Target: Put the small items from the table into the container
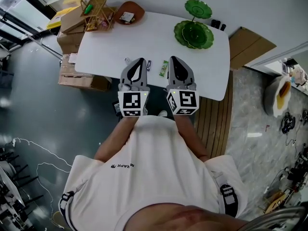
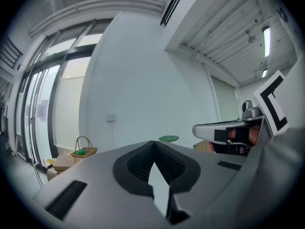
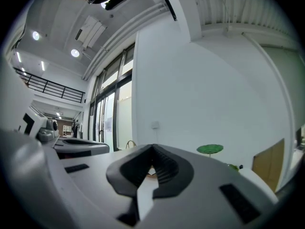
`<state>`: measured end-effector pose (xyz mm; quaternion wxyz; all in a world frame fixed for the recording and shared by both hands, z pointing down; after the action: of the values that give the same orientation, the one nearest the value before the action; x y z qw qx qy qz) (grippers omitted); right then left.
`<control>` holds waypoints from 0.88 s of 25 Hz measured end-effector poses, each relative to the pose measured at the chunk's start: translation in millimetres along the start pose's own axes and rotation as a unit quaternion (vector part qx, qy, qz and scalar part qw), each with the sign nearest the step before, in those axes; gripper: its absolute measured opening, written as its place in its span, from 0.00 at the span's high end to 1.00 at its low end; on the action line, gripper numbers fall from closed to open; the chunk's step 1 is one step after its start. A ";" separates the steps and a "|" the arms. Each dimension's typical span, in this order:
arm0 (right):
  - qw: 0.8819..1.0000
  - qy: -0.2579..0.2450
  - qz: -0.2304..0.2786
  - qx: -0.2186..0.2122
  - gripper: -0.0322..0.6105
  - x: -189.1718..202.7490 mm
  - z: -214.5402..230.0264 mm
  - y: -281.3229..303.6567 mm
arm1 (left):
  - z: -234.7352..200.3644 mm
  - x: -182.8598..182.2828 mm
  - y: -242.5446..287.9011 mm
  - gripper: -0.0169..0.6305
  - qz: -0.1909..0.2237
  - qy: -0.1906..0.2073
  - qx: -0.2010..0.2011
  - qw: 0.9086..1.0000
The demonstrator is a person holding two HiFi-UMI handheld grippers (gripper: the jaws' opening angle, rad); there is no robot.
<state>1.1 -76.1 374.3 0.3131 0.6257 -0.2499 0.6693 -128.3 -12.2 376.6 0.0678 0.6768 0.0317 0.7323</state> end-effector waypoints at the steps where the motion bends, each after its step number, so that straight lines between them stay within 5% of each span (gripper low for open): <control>1: 1.000 0.002 -0.002 0.003 0.94 0.5 -1.6 5.9 | -5.5 0.9 2.6 0.97 -0.001 -0.001 0.003 1.000; 22: 0.999 -0.013 -0.028 0.030 0.94 12.7 -18.7 62.4 | -72.3 41.8 57.5 0.96 -0.059 -0.017 0.035 0.998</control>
<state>-57.6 -103.5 388.8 0.3096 0.6504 -0.2159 0.6592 -206.6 -59.8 419.9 0.0882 0.6883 0.0957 0.7136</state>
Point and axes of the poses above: the fingertips, and each gripper's own axes: y forward along the fingers, z to its right, x out of its underside, the point moved 5 cm from there along -y, backward along the fingers, and after that the axes turned 3 degrees about -z, right-handed, at the moved point
